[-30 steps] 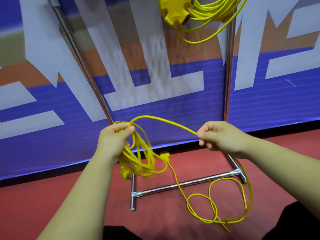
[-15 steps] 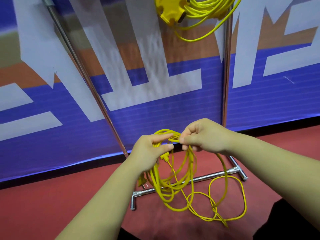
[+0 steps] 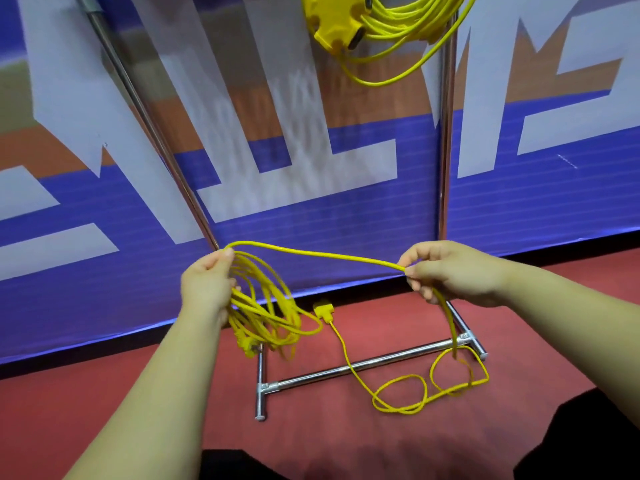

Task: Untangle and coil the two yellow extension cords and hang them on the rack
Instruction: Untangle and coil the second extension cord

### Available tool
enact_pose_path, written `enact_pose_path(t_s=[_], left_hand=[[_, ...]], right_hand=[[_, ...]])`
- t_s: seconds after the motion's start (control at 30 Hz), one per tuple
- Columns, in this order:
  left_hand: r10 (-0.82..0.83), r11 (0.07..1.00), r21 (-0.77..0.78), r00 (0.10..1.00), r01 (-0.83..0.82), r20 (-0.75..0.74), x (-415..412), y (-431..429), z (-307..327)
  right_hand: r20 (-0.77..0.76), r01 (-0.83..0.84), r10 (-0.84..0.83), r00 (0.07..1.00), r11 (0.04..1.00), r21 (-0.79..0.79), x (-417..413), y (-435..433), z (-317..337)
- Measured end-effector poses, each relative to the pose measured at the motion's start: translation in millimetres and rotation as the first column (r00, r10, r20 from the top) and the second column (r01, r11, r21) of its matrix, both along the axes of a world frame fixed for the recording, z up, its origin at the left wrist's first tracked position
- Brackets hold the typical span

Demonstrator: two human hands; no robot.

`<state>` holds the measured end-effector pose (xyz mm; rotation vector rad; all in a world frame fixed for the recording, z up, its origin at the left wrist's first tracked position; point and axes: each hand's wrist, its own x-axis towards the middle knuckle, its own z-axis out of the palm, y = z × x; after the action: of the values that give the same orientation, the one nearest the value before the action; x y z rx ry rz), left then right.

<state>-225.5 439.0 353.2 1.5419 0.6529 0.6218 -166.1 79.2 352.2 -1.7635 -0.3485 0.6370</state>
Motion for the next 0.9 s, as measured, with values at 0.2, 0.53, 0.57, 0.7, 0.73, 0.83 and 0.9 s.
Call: enact_pose_path(t_s=[0.2, 0.53, 0.57, 0.7, 0.73, 0.83, 0.9], left_hand=[[0.038, 0.999, 0.001, 0.999, -0.038, 0.025, -1, 16, -4], [-0.304, 0.941, -0.107, 0.942, 0.32, 0.141, -16, 0, 7], [-0.347, 0.925, -0.11, 0.926, 0.364, 0.147, -17, -5, 9], [-0.489, 0.864, -0.074, 0.866, 0.497, 0.105, -23, -36, 12], [-0.516, 0.849, -0.071, 0.851, 0.523, 0.094, -25, -44, 12], [-0.584, 0.802, -0.097, 0.808, 0.589, 0.074, -29, -66, 9], [-0.62, 0.776, -0.11, 0.783, 0.621, 0.048, -31, -78, 7]], right_hand=[[-0.119, 0.03, -0.037, 0.992, 0.998, -0.053, 5, -9, -10], [-0.238, 0.414, -0.417, 0.877, 0.908, -0.065, 4, 11, -14], [-0.28, 0.435, -0.433, 0.857, 0.899, -0.059, 2, 13, -14], [-0.415, 0.456, -0.414, 0.811, 0.89, 0.004, -2, 22, -10], [-0.426, 0.447, -0.399, 0.812, 0.895, 0.013, -2, 24, -9], [-0.385, 0.372, -0.354, 0.852, 0.928, -0.03, -3, 27, -7], [-0.342, 0.336, -0.335, 0.878, 0.94, -0.059, -4, 29, -7]])
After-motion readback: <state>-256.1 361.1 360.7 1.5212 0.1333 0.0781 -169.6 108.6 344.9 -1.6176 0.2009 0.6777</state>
